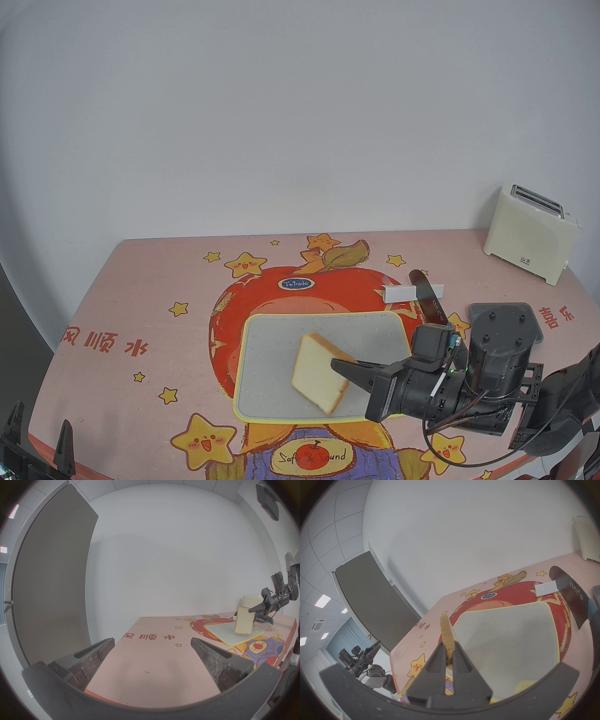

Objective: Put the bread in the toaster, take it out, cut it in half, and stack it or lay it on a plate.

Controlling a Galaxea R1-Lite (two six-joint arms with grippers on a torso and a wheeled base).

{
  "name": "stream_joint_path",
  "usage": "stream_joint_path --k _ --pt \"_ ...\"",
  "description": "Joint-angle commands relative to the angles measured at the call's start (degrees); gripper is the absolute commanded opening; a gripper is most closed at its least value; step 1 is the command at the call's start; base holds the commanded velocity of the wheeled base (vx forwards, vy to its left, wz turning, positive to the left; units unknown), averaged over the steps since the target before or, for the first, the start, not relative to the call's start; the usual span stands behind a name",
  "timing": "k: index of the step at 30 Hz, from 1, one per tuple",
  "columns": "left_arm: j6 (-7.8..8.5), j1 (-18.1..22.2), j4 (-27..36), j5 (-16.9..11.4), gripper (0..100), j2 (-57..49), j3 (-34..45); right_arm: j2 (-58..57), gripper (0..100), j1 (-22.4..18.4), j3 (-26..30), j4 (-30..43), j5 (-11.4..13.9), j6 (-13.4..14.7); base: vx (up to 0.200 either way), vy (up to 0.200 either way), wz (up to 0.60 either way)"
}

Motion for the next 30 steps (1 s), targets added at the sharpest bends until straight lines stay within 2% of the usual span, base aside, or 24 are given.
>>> stream_joint_path --k 1,19,20,23,28,30 --pt "-0.01 0.0 -0.01 0.0 100 -0.49 1.01 0.33 0 -0.05 -0.03 0.01 0.0 -0.01 0.0 0.0 0.0" --pt "-0.01 0.0 -0.01 0.0 100 -0.49 1.01 0.16 0 -0.32 0.24 0.01 0.0 -0.36 0.0 0.0 0.0" --pt "-0.01 -0.09 -0.01 0.0 100 -0.49 1.01 0.07 100 -0.41 0.06 -0.08 0.0 -0.27 0.0 0.0 0.0" --pt "-0.01 -0.09 -0.01 0.0 100 -0.49 1.01 -0.11 100 -1.37 -0.03 -0.08 -0.08 -0.36 0.0 0.0 0.0" --pt "-0.01 -0.09 -0.01 0.0 100 -0.49 1.01 -0.11 100 -3.13 -0.2 0.01 -4.48 -3.35 0.0 0.0 0.0" --pt "-0.01 -0.09 -0.01 0.0 100 -0.49 1.01 0.07 100 -3.22 -0.55 -0.08 -5.01 -4.14 0.0 0.0 0.0"
